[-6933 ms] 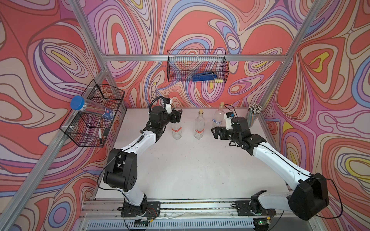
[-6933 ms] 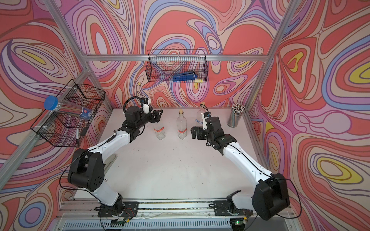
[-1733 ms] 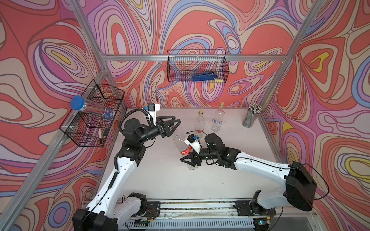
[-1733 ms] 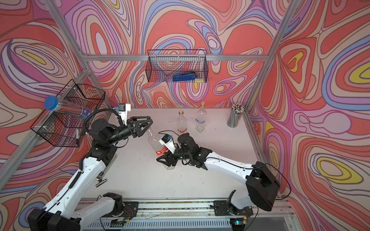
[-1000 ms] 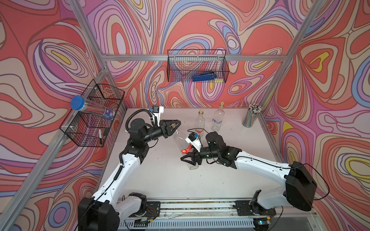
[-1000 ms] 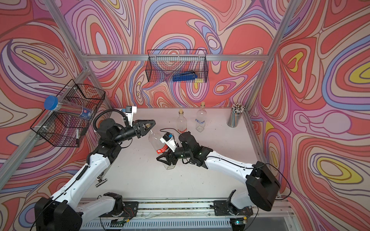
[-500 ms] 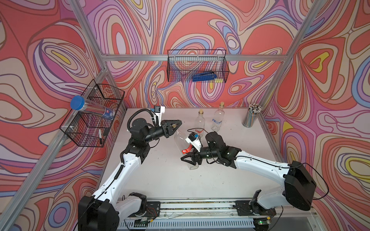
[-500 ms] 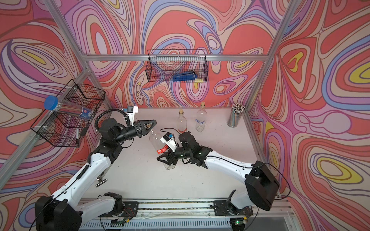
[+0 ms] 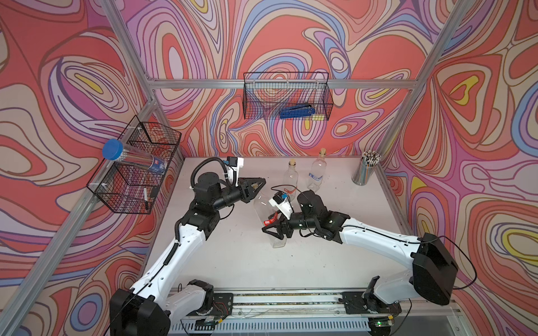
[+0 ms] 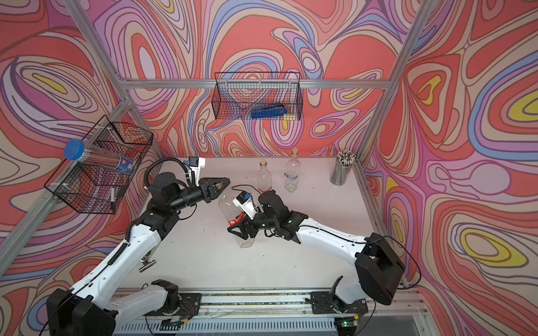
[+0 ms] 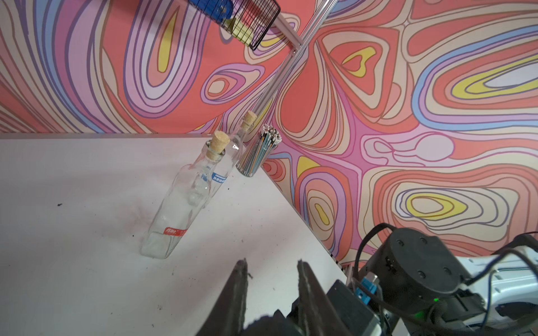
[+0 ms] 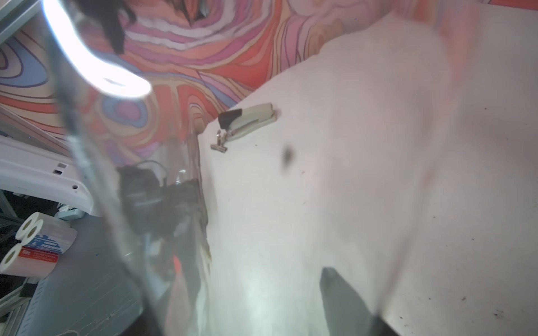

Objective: Remove the label from the bottle
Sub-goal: Pick up the bottle from the center of the board.

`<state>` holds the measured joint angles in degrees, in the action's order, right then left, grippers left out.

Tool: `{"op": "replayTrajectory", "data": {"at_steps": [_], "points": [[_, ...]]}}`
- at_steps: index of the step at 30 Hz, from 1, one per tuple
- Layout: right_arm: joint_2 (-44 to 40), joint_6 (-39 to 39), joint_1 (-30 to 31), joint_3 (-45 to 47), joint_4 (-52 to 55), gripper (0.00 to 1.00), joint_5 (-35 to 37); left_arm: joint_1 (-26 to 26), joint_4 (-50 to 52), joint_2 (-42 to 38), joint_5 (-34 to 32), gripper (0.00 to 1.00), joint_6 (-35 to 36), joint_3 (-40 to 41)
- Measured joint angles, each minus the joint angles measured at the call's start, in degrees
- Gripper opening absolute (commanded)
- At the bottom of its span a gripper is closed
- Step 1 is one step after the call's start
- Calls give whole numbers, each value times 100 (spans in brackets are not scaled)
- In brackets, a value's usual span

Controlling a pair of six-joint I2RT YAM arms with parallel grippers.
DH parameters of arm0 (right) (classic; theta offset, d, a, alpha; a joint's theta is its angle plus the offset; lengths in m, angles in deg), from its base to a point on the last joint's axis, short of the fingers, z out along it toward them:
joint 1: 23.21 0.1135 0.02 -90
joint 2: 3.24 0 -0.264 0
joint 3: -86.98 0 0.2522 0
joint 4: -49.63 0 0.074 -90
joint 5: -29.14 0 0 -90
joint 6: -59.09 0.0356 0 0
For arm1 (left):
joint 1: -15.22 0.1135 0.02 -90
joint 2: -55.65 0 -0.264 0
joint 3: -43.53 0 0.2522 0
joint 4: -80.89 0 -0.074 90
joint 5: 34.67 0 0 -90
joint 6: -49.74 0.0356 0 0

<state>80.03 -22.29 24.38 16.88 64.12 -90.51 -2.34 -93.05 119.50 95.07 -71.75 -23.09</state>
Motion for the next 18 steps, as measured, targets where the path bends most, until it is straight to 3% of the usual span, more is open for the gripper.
{"op": "replayTrajectory", "data": {"at_steps": [8, 14, 18], "points": [[-87, -81, 4, -20, 461, 98, 356, -85, 525, 85, -634, 0, 258, -2], [-326, -74, 7, 11, 704, 98, 682, -385, 962, 188, -1473, 0, 299, -85], [-365, 44, 7, 20, 702, 87, 994, -651, 1217, 286, -2201, 0, 295, -92]]}}
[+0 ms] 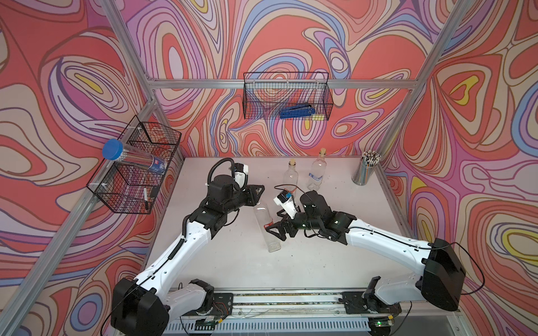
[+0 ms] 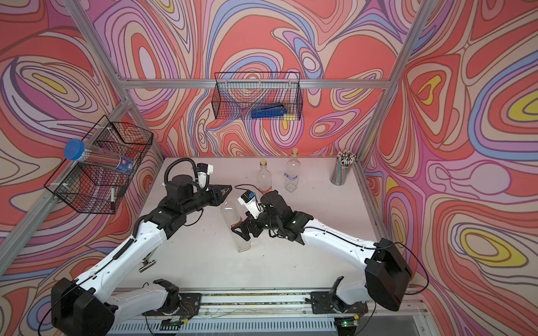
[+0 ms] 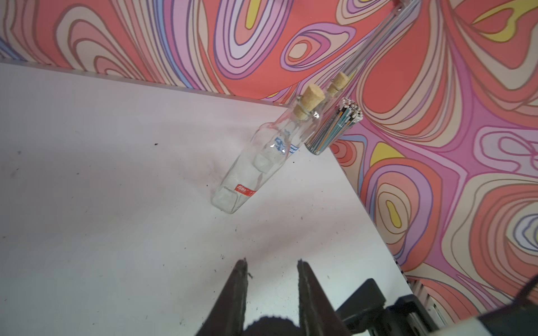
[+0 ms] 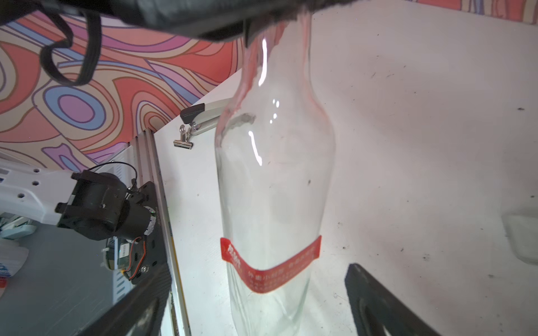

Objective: Remove the label from the bottle
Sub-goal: Pick up the bottle from the center of the board.

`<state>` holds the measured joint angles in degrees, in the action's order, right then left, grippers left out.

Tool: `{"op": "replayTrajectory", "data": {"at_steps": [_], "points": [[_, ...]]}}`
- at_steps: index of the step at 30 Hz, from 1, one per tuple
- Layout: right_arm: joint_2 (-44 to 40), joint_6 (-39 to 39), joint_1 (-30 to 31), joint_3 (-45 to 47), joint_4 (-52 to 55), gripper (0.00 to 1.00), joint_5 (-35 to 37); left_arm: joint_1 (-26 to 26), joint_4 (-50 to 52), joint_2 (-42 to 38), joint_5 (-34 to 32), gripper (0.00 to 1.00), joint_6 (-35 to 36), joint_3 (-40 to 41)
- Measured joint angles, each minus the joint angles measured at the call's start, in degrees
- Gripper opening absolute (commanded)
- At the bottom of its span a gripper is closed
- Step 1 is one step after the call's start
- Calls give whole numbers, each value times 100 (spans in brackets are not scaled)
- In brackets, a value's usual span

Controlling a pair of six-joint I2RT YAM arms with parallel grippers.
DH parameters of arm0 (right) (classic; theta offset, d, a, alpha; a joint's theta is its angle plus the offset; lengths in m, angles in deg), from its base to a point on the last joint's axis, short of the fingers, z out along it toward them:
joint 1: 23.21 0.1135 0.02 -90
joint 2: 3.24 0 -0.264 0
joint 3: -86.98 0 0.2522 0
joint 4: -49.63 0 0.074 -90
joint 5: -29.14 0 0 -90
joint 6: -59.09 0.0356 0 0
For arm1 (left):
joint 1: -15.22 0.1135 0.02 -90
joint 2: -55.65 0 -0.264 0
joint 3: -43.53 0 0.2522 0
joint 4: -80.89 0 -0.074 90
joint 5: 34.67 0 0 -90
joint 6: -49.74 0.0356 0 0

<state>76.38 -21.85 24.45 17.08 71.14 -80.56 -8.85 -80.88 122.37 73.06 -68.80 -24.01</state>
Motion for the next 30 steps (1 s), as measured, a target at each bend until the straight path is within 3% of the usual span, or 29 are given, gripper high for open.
{"op": "replayTrajectory", "data": {"at_steps": [2, 5, 8, 10, 14, 19, 30], "points": [[0, 85, 0, 50, -28, 73, 184, -175, 96, 61, -409, 0, -17, 0], [0, 232, 0, 138, -74, 39, 439, -358, 223, 157, -920, 0, -87, 2], [2, 365, 17, 190, -103, 15, 688, -459, 264, 221, -1349, 0, -173, 66], [13, 431, 61, 192, -101, 6, 872, -498, 275, 240, -1589, 0, -227, 144], [96, 522, 278, 192, -83, 5, 1252, -542, 275, 256, -1921, 0, -402, 264], [295, 568, 581, 186, 4, 19, 1700, -632, 205, 278, -2201, 0, -590, 317], [496, 592, 1123, 144, 140, 28, 2450, -767, 267, 372, -2616, 0, -815, 284]]}}
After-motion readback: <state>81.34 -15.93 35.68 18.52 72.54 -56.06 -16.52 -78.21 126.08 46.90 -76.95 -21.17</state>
